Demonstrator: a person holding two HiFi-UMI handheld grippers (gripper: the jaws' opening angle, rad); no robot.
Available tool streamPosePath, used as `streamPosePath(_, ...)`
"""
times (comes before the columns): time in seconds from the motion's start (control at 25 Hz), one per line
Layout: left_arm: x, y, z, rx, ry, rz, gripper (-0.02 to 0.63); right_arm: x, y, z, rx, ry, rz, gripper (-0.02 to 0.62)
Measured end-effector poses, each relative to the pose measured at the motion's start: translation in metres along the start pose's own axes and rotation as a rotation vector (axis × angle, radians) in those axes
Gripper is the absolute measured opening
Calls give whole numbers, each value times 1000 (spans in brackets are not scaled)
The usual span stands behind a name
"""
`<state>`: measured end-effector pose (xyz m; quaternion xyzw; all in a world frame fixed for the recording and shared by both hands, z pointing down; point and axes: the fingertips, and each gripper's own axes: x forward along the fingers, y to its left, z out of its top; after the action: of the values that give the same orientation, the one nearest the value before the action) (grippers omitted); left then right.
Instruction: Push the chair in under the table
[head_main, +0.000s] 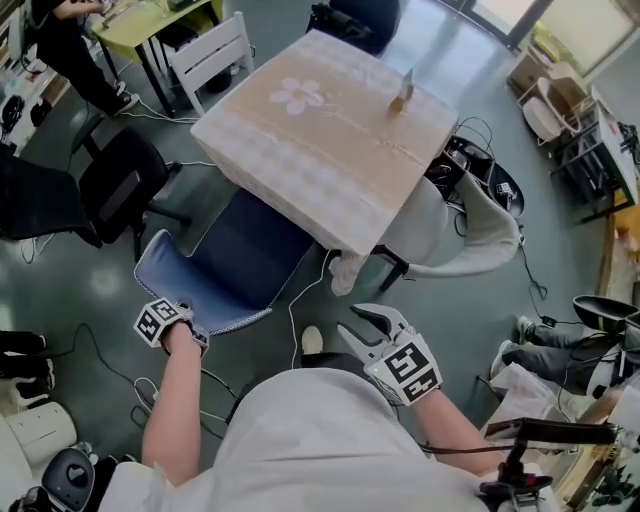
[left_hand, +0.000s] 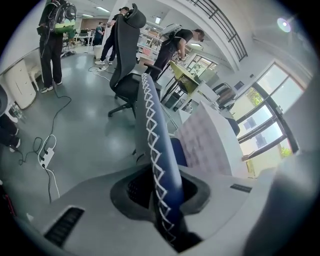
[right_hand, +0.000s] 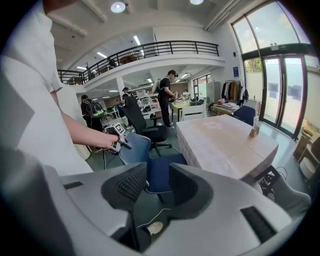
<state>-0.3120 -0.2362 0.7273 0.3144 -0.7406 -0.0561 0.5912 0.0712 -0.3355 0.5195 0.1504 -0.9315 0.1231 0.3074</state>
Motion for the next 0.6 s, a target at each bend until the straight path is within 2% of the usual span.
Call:
streamPosePath(0.32,34,-60,7,33,13,-21,80,-4,-27,-3,18,0,-20,149)
streamPosePath(0.6,42,-71,12,32,9,27,101,-2,-27,3,0,-8,-30,149)
